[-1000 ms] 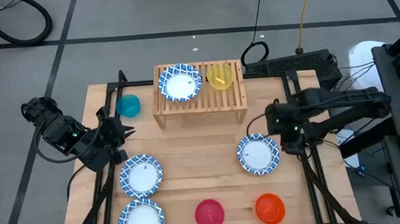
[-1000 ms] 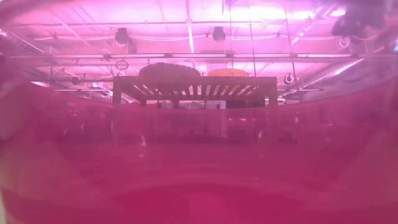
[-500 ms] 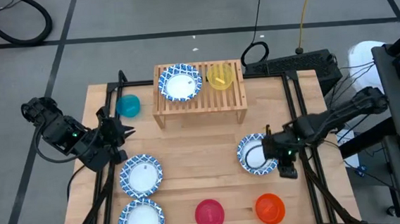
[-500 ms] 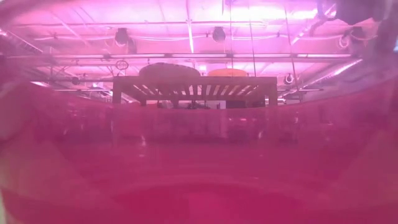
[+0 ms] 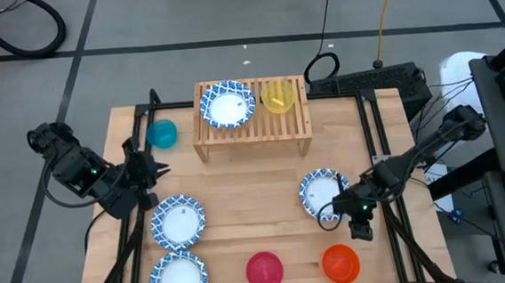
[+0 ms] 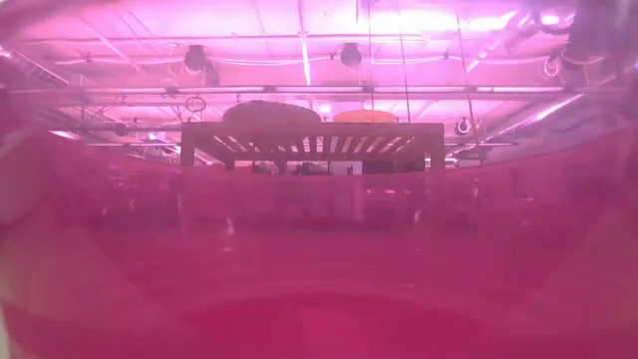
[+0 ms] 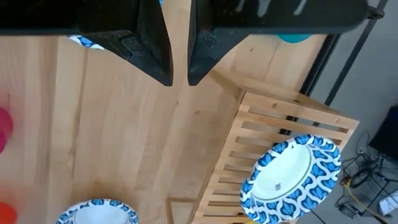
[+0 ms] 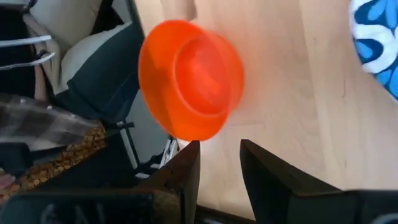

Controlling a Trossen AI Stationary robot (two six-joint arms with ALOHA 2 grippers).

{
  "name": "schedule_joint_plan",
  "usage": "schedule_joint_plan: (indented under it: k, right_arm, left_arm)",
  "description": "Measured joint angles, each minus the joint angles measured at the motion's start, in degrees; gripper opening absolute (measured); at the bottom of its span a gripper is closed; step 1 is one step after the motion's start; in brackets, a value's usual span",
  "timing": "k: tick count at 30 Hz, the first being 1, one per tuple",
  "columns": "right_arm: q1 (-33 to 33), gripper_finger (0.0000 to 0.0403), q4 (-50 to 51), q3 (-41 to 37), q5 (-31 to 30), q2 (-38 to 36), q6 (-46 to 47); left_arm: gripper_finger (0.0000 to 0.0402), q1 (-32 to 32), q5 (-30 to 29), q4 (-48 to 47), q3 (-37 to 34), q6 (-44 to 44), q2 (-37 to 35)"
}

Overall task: Place and stack bowls onto a shelf
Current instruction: Stack the orange bowl on top of the yellow bowl on the shelf

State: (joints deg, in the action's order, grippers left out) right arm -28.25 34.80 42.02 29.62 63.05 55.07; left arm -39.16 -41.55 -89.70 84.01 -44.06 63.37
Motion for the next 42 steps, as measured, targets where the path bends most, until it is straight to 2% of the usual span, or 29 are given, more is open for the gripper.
schedule_joint_plan:
  k: [4, 9, 17, 21, 25, 31, 42]
  right_arm:
    - [-2.0, 0.0109, -2.7, -2.2, -4.0, 0.0, 4.4]
    - [-4.4, 0.0109, -10.6, -5.5, -7.5, 0.0, 8.0]
    - [-7.6, 0.0109, -16.8, -9.3, -8.8, 0.0, 13.3]
    - [-8.6, 0.0109, -17.4, -9.4, -9.4, 0.0, 13.3]
    - [-9.9, 0.0109, -18.7, -9.4, -13.5, 0.0, 13.2]
    - [-11.7, 0.0109, -22.5, -9.4, -15.9, 3.8, 12.9]
    - [-13.1, 0.0109, -24.3, -9.3, -15.9, 10.2, 11.8]
  left_arm:
    - [0.0056, -1.2, 0.0, 0.0, 0.0, 0.0, 0.0]
    - [0.0056, -2.7, 0.0, 0.1, 0.0, -1.1, 0.0]
    - [0.0056, -4.2, 0.0, 0.6, 0.0, -1.1, 0.0]
    - [0.0056, -4.7, 0.0, 1.5, 0.0, -1.1, 0.0]
    - [0.0056, -5.1, 0.0, 1.6, 0.0, -1.2, 0.0]
    - [0.0056, -5.3, 0.0, 2.5, 0.0, -1.0, 0.0]
    - [0.0056, -5.3, 0.0, 3.2, 0.0, 0.2, 0.0]
